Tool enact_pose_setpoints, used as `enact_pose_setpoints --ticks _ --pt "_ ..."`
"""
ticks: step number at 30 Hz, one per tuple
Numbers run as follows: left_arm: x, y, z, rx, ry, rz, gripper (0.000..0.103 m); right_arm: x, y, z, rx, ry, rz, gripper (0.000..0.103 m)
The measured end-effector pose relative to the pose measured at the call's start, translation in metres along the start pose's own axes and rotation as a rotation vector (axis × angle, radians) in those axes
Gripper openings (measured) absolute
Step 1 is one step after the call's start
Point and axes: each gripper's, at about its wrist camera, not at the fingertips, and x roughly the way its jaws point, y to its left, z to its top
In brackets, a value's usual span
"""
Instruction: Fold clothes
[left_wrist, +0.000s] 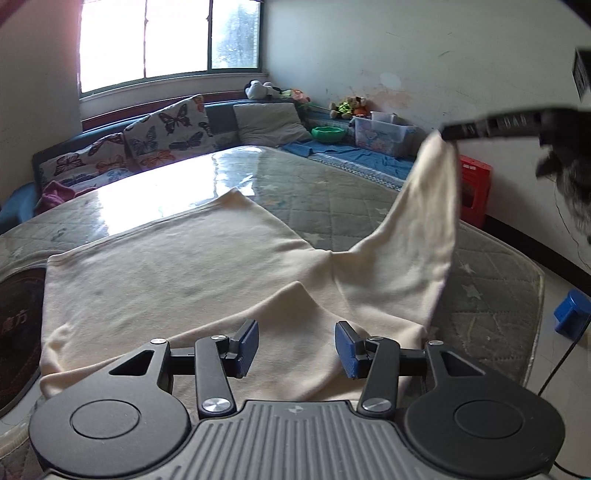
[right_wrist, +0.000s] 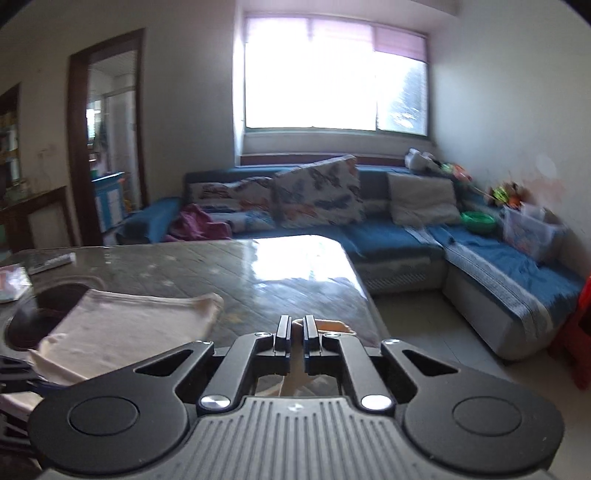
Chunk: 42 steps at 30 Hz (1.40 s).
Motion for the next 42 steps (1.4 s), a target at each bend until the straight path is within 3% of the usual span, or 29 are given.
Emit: enact_pose_setpoints --ticks 4,11,19,26,32,42 --pt "-0.016 0.012 -0.004 -0.032 -0.029 0.014 0.051 -0.005 0.041 0.024 -0.079 -0.039 0.099 0.005" --pt "-0.059 0.057 -0.022 -0.133 -0.087 0.125 0.052 -0.001 0.122 0.054 -0.209 -0.068 0.285 0.005" --pt "-0.095 0.096 -0.051 -0.245 -0.110 0.229 0.053 0.016 0.211 0.051 -0.329 -0.015 0.479 0.005" --pt "-0.101 0.105 -0.066 -0.295 -0.097 0.256 0.053 0.024 0.250 0.029 -0.393 0.064 0.581 0.005" --pt "-0.104 0.105 -0.068 -0.297 -0.096 0.267 0.053 0.021 0.240 0.019 -0.404 0.093 0.575 0.009" --pt "-0.086 0.089 -0.057 -0.238 -0.084 0.224 0.046 0.024 0.168 -0.019 -0.385 0.198 0.357 0.034"
